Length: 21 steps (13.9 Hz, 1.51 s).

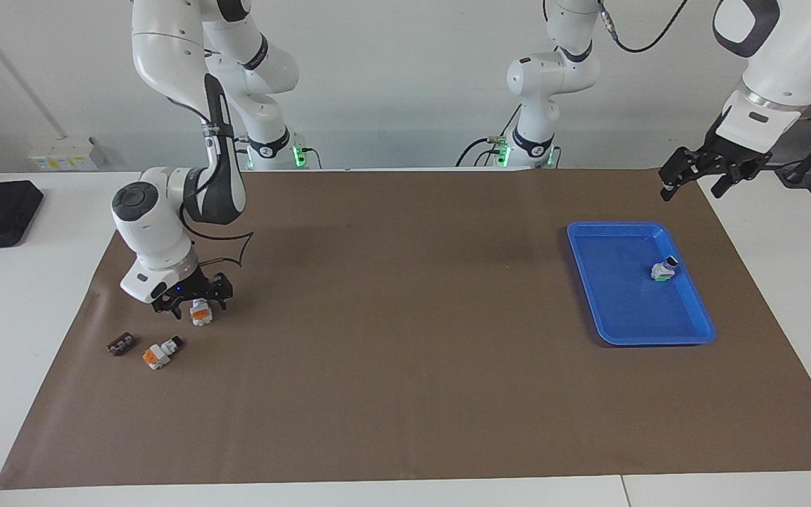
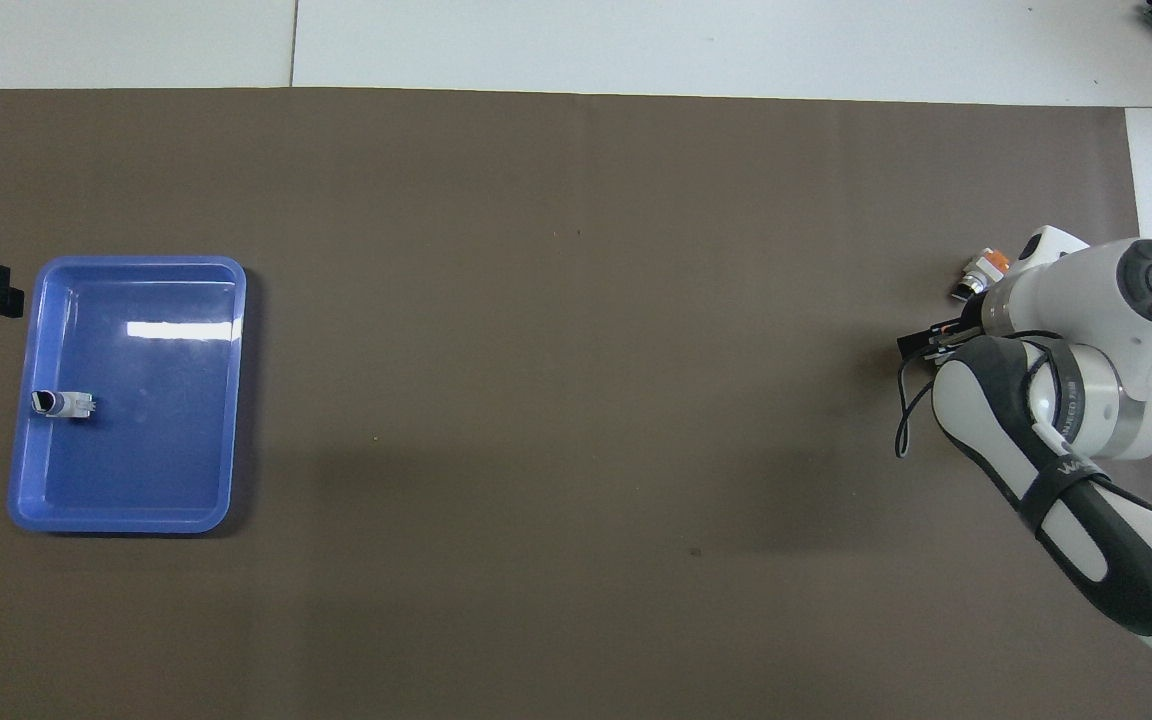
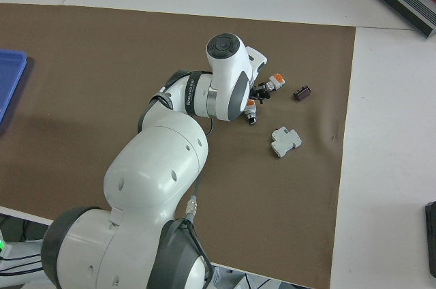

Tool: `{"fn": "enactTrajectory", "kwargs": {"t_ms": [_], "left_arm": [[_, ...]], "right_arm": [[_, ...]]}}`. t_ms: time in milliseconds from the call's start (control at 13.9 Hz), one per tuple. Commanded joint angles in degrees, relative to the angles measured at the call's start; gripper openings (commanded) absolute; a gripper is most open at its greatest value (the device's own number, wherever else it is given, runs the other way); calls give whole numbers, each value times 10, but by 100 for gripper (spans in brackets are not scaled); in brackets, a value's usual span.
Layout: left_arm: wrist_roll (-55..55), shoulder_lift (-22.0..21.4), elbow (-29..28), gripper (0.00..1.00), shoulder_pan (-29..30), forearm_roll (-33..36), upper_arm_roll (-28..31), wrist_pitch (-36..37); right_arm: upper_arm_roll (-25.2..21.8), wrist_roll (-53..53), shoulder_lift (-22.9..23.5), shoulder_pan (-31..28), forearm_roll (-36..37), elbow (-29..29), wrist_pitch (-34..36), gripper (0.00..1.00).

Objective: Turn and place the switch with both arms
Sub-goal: 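Grasp the orange-topped switch with the right gripper and lift it, then carry the switch toward the tray while the left gripper reaches in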

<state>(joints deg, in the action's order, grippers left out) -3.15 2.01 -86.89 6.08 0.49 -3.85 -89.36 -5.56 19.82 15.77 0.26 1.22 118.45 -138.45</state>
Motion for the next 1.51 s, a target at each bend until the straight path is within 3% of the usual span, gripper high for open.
{"fn": "enactTrajectory", "kwargs": {"t_ms": [0,144,216,360,504,576,648,792,936,1295,1439], "left_arm": [[5,-17,-18,100,3,7,-2,2],[5,-17,-19,100,3,7,-2,2],[5,-17,-19,100,3,7,-2,2],[5,-17,-18,100,3,7,-2,2],[5,-17,-18,100,3,7,-2,2],[5,-17,-18,100,3,7,-2,2],[5,-17,-18,100,3,7,-2,2],[5,-17,-18,100,3,7,-2,2],[5,-17,-18,100,3,7,-2,2],[5,-17,-18,100,3,7,-2,2],[5,-17,-18,100,3,7,-2,2]], "right_arm": [[4,36,10,-10,-11,13,-31,96],[4,33,12,-10,-11,13,-31,91],[4,33,12,-10,-11,13,-31,81],[3,32,16,-12,-11,13,-39,49],[4,28,28,-18,-12,12,-53,27],[4,17,29,-18,-12,12,-55,6],[4,4,29,-17,-12,11,-53,0],[6,-96,26,-5,-19,-17,-1,0],[10,-267,25,24,-41,-100,131,0],[39,-658,4,97,-174,-146,153,0],[56,-762,7,117,-282,-167,141,0]]}}
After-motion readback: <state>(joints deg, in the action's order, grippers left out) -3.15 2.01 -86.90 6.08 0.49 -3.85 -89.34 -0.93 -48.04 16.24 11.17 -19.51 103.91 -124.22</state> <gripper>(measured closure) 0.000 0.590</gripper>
